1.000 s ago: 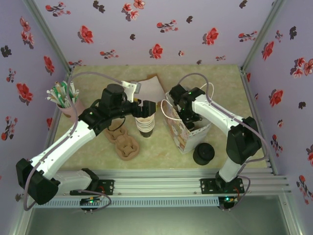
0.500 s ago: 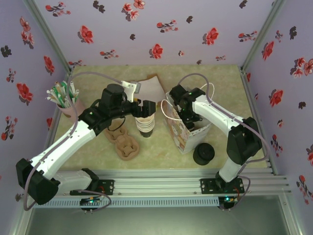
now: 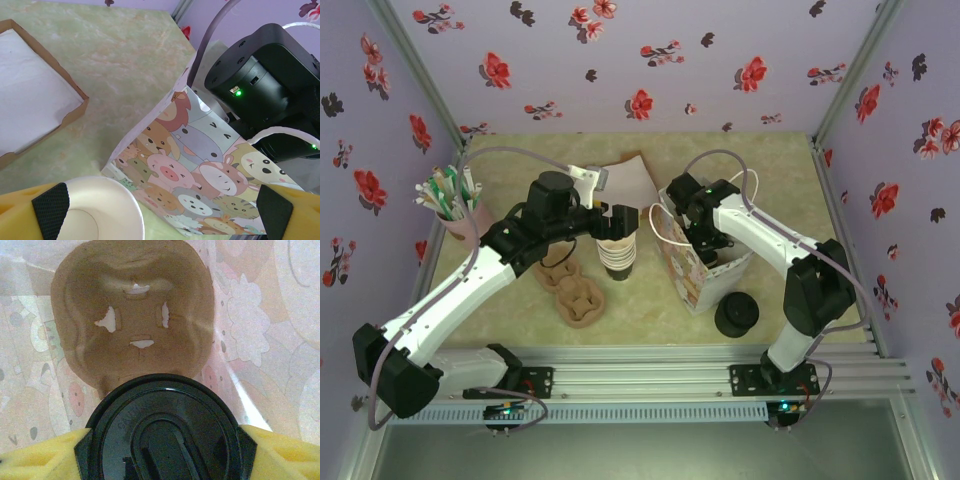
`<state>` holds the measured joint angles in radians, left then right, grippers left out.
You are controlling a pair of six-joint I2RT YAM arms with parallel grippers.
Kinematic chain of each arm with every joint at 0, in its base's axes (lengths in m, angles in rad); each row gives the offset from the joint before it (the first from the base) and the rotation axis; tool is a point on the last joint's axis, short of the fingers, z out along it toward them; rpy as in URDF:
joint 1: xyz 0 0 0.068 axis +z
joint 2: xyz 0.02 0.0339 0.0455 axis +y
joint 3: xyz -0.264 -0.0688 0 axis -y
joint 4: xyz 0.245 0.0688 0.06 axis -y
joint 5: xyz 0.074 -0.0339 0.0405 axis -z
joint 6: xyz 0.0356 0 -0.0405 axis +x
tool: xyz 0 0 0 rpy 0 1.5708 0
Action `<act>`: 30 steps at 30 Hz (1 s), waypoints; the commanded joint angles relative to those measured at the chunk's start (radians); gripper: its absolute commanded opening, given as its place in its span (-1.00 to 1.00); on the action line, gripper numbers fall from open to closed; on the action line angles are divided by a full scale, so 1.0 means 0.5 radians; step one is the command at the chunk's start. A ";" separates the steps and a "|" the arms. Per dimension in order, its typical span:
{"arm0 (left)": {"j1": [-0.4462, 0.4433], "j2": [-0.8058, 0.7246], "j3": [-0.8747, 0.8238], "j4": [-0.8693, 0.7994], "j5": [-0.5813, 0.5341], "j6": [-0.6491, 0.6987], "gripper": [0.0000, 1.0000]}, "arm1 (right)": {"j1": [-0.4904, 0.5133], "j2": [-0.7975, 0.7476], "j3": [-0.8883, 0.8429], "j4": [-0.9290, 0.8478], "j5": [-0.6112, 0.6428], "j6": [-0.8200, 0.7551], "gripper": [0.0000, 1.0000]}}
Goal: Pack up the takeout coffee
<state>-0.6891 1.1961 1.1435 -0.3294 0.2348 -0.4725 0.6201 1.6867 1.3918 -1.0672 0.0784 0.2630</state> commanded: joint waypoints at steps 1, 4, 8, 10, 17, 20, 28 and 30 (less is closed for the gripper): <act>-0.013 0.010 0.030 0.011 -0.035 0.011 0.98 | 0.021 -0.014 -0.036 -0.072 -0.034 0.038 0.42; -0.012 0.009 0.026 0.013 -0.034 0.009 0.98 | 0.023 -0.014 -0.031 -0.078 -0.031 0.037 0.42; -0.012 0.016 0.023 0.022 -0.034 0.005 0.98 | 0.027 -0.045 -0.019 -0.099 -0.022 0.047 0.42; -0.012 0.019 0.026 0.024 -0.035 0.006 0.98 | 0.033 -0.080 -0.012 -0.111 -0.016 0.053 0.42; -0.012 0.022 0.016 0.034 -0.035 -0.007 0.98 | 0.039 -0.183 0.059 -0.152 -0.016 0.075 0.42; -0.013 0.022 0.011 0.043 -0.034 -0.012 0.98 | 0.048 -0.215 0.111 -0.190 0.009 0.084 0.42; -0.013 0.024 0.005 0.047 -0.035 -0.006 0.98 | 0.054 -0.323 0.265 -0.309 0.087 0.124 0.42; -0.014 0.022 0.008 0.048 -0.034 -0.002 0.99 | 0.053 -0.346 0.313 -0.348 0.106 0.130 0.43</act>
<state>-0.6891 1.2053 1.1435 -0.3260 0.2348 -0.4728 0.6399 1.5520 1.4994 -1.1809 0.0944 0.3004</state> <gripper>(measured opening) 0.992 0.716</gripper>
